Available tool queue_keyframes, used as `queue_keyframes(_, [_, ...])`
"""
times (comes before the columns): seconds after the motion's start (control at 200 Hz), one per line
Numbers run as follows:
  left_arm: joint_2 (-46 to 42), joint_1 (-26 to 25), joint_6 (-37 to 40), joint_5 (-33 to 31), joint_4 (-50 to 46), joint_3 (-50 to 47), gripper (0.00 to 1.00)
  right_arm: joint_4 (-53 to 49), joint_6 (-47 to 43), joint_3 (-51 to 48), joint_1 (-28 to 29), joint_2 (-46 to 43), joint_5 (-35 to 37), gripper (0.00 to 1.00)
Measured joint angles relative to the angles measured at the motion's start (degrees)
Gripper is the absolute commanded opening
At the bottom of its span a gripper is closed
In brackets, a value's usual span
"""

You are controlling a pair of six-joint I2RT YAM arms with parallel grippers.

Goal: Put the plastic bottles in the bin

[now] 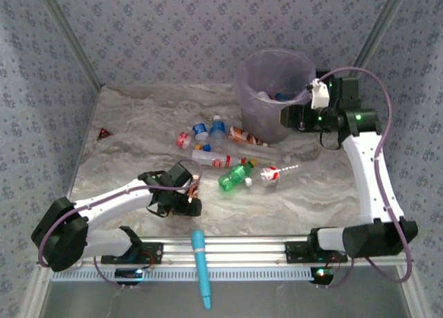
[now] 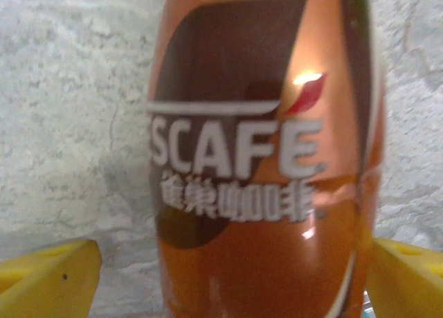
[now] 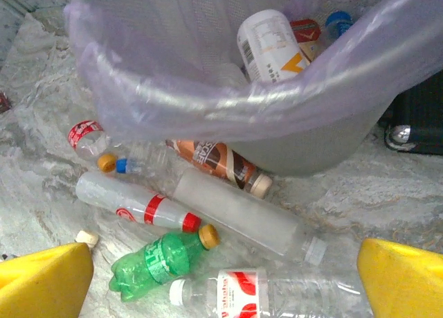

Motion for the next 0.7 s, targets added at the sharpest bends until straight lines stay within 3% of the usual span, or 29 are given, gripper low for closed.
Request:
queue_keyframes(0.17, [0.7, 0.0, 0.9, -0.5, -1.7, 0.3, 0.78, 3.4, 1.6, -3.6, 1.6, -5.2, 1.5, 1.0])
queue_keyframes(0.43, [4.6, 0.0, 2.5, -1.4, -2.4, 3.1, 0.57, 5.4, 2.2, -3.7, 1.6, -5.6, 1.8, 1.0])
queue_keyframes(0.55, [4.6, 0.0, 3.0, -3.5, -2.6, 4.8, 0.53, 5.6, 2.7, -3.7, 2.1, -5.6, 0.2, 1.0])
queue_keyframes(0.7, [4.0, 0.0, 3.3, -7.1, -2.1, 8.0, 0.45, 7.6, 5.2, -4.0, 8.4, -5.6, -0.7, 0.98])
